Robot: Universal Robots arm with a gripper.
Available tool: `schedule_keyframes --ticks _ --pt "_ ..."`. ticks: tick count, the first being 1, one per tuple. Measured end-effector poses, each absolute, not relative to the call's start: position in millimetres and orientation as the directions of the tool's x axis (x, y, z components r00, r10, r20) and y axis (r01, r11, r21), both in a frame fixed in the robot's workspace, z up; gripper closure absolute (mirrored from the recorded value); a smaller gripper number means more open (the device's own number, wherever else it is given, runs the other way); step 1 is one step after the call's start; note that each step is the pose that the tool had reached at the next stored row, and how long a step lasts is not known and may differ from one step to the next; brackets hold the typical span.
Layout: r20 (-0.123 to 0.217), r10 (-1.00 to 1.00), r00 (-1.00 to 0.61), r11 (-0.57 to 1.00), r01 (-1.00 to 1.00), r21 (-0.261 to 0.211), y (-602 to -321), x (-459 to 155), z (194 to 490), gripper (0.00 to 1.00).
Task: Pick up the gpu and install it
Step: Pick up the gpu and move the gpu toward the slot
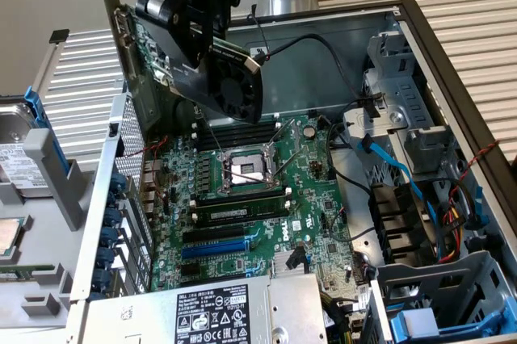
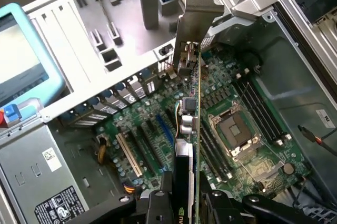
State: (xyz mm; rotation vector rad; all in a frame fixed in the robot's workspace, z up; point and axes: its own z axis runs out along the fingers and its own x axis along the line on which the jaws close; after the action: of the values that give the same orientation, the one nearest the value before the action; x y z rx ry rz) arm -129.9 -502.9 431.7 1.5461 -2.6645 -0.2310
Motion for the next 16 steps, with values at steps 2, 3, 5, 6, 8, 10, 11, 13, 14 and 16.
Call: schedule_keyframes --ticks 2,3,5,6,8,10,11,13,14,16 --pt "-0.027 -0.880 -0.474 0.464 -0.871 0.159 -502.9 -129.9 431.8 0.71" --pt "-0.027 -0.888 -0.459 0.450 -0.879 0.160 -502.9 -130.0 431.7 0.71" --pt "-0.025 -0.903 -0.430 0.420 -0.893 0.163 -502.9 -129.9 431.8 0.71" --pt "-0.025 -0.910 -0.415 0.405 -0.899 0.164 -502.9 -129.9 431.7 0.71" --pt "-0.024 -0.923 -0.385 0.376 -0.912 0.167 -502.9 -129.9 431.8 0.71" --pt "-0.023 -0.936 -0.353 0.344 -0.924 0.169 -502.9 -129.9 431.7 0.71" --pt "-0.022 -0.941 -0.337 0.328 -0.929 0.170 -502.9 -129.9 431.7 0.71" --pt "-0.022 -0.952 -0.304 0.296 -0.940 0.172 -502.9 -129.9 431.8 0.71" --pt "-0.022 -0.957 -0.288 0.281 -0.944 0.172 -502.9 -129.9 431.7 0.71" --pt "-0.021 -0.963 -0.267 0.260 -0.950 0.173 -502.9 -129.9 431.7 0.71"
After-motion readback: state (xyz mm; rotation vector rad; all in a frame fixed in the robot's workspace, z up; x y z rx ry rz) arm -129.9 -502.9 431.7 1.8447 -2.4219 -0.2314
